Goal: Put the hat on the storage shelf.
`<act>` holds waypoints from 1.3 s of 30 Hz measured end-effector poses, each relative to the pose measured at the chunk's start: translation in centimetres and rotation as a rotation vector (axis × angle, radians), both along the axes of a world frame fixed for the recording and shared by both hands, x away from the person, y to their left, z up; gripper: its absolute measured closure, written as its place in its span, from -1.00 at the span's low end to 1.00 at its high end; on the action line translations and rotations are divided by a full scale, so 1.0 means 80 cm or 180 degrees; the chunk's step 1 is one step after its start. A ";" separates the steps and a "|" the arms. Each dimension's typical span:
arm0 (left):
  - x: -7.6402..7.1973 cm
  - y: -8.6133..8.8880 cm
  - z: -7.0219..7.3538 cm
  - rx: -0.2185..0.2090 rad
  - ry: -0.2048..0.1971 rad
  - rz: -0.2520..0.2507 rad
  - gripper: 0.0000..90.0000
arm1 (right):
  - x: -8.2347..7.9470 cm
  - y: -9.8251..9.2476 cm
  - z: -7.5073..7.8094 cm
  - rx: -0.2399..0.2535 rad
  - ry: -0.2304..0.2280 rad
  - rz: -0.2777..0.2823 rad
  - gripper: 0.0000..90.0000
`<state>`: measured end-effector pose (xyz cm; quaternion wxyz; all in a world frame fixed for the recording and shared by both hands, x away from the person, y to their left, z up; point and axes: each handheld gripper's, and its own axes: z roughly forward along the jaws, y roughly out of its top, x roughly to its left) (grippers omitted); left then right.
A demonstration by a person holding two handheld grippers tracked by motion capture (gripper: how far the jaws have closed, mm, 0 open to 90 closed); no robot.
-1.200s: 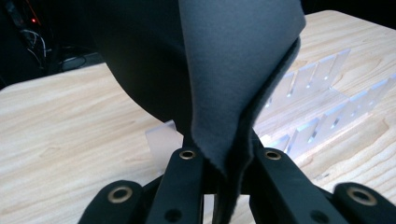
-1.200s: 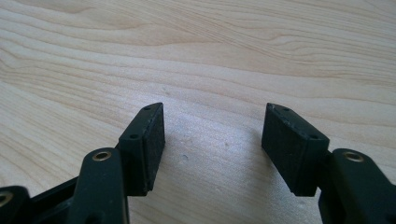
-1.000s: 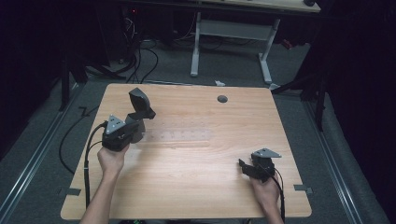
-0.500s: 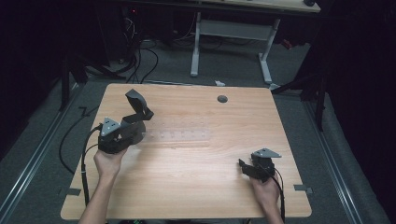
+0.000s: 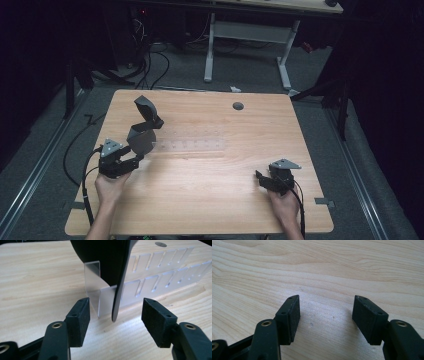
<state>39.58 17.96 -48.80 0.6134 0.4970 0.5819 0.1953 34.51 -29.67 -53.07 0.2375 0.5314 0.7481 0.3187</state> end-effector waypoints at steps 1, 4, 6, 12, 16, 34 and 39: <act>-0.003 0.001 -0.002 0.0008 0.0009 -0.0002 -0.11 | 0.000 0.000 0.000 0.0000 -0.0001 0.0000 -0.12; -0.010 0.002 -0.007 0.0028 0.0029 -0.0008 -0.12 | 0.000 0.000 0.000 0.0000 -0.0001 -0.0001 -0.12; -0.015 0.002 -0.009 0.0051 0.0044 -0.0015 -0.13 | 0.000 0.000 0.000 0.0001 0.0000 -0.0002 -0.12; -0.024 0.002 -0.017 0.0053 0.0094 -0.0042 -0.14 | 0.000 0.000 0.000 0.0000 0.0000 0.0000 -0.12; -0.027 0.000 -0.021 0.0060 0.0125 -0.0054 -0.14 | 0.000 0.000 0.000 0.0000 0.0001 0.0001 -0.12; -0.044 -0.023 -0.044 0.0102 0.0258 -0.0177 -0.15 | 0.000 0.000 0.000 0.0001 0.0001 -0.0002 -0.12; -0.046 -0.027 -0.050 0.0130 0.0292 -0.0186 -0.15 | 0.000 0.000 0.000 0.0000 0.0000 -0.0002 -0.12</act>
